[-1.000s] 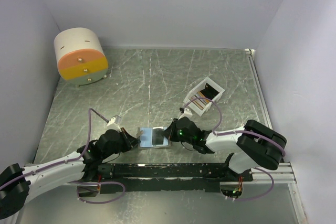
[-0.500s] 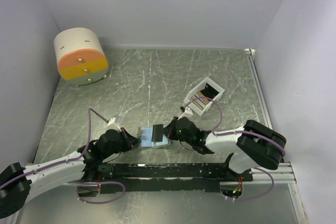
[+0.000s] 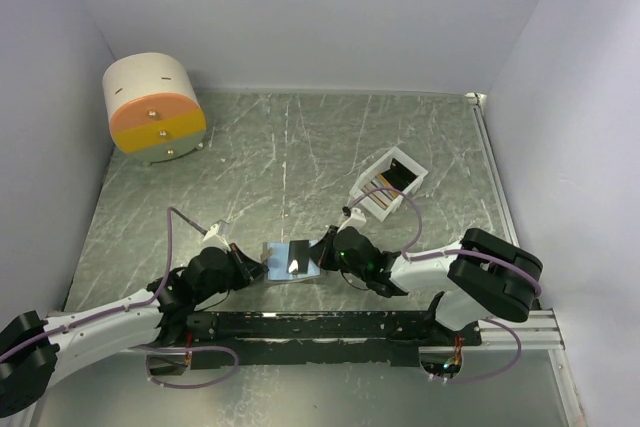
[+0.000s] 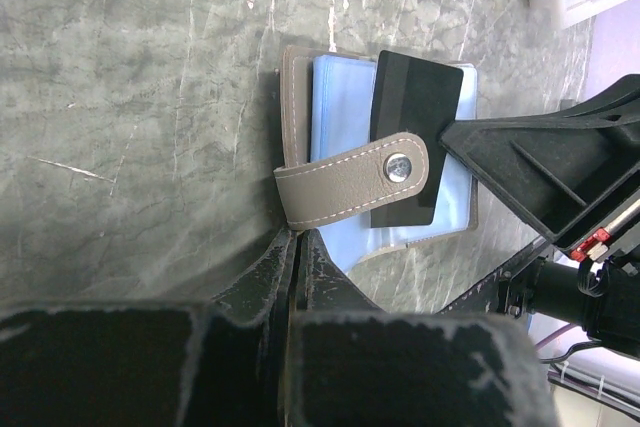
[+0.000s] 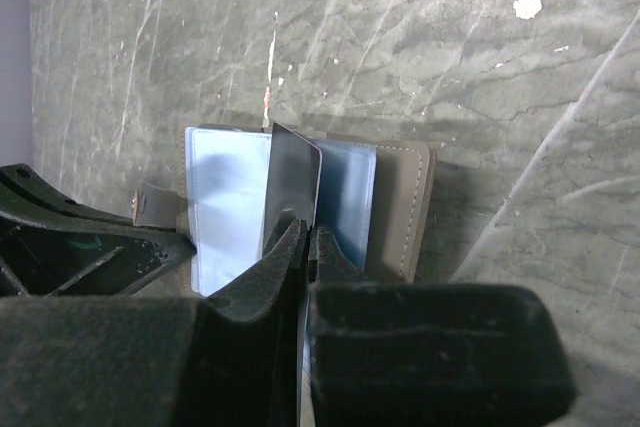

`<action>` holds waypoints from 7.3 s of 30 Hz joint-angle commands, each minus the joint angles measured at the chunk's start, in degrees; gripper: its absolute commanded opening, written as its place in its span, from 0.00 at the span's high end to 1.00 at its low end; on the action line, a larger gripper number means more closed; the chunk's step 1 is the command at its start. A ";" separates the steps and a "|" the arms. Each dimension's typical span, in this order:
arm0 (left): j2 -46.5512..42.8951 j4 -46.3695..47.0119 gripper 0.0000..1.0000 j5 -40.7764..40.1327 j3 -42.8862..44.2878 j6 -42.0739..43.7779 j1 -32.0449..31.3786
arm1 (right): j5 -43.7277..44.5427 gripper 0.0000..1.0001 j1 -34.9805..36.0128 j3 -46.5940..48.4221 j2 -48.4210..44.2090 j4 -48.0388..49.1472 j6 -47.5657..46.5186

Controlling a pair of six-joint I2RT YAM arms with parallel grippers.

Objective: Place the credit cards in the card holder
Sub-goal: Insert the credit card into the card holder, then pick up the credit card from the storage box.

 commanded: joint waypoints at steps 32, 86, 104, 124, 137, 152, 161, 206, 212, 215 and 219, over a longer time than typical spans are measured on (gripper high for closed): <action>-0.87 0.13 0.93 -0.11 -1.50 1.31 -0.30 | -5.41 0.94 0.48 10.57 6.83 -13.73 -7.37; 0.23 1.64 0.93 0.48 -1.33 1.67 -0.33 | -16.16 0.72 0.44 11.58 8.14 -2.35 -12.10; -3.50 -2.85 0.93 -0.30 -0.69 2.41 -0.27 | -7.12 0.65 -0.13 20.33 -0.40 -26.13 -26.88; -5.16 -3.71 0.93 0.81 0.08 3.96 -0.26 | 20.22 0.60 -21.92 37.41 2.10 -51.54 -57.52; -5.34 -4.12 0.93 1.70 1.08 6.15 -0.26 | 14.64 0.57 -32.76 45.95 15.32 -53.66 -62.06; -8.72 -6.42 0.93 1.12 0.81 6.06 -0.26 | 9.05 0.54 -38.15 44.23 21.92 -45.28 -63.38; -8.41 -6.31 0.93 0.84 1.22 5.90 -0.26 | 4.91 0.59 -38.94 44.36 22.98 -46.60 -63.25; -6.21 -4.65 0.80 1.43 1.40 5.29 -0.26 | 8.15 1.00 -34.94 45.91 0.88 -56.90 -59.26; -6.84 -8.07 0.64 0.05 3.26 4.62 -0.27 | 6.30 1.00 -31.64 46.63 -3.74 -59.72 -57.02; -7.80 -10.23 0.55 -1.15 4.39 4.58 -0.32 | 3.16 1.00 -28.81 45.80 -7.52 -59.42 -55.24; -8.56 -14.84 0.51 -3.46 7.57 4.38 -0.28 | 0.58 1.00 -25.87 44.05 -12.20 -58.19 -52.73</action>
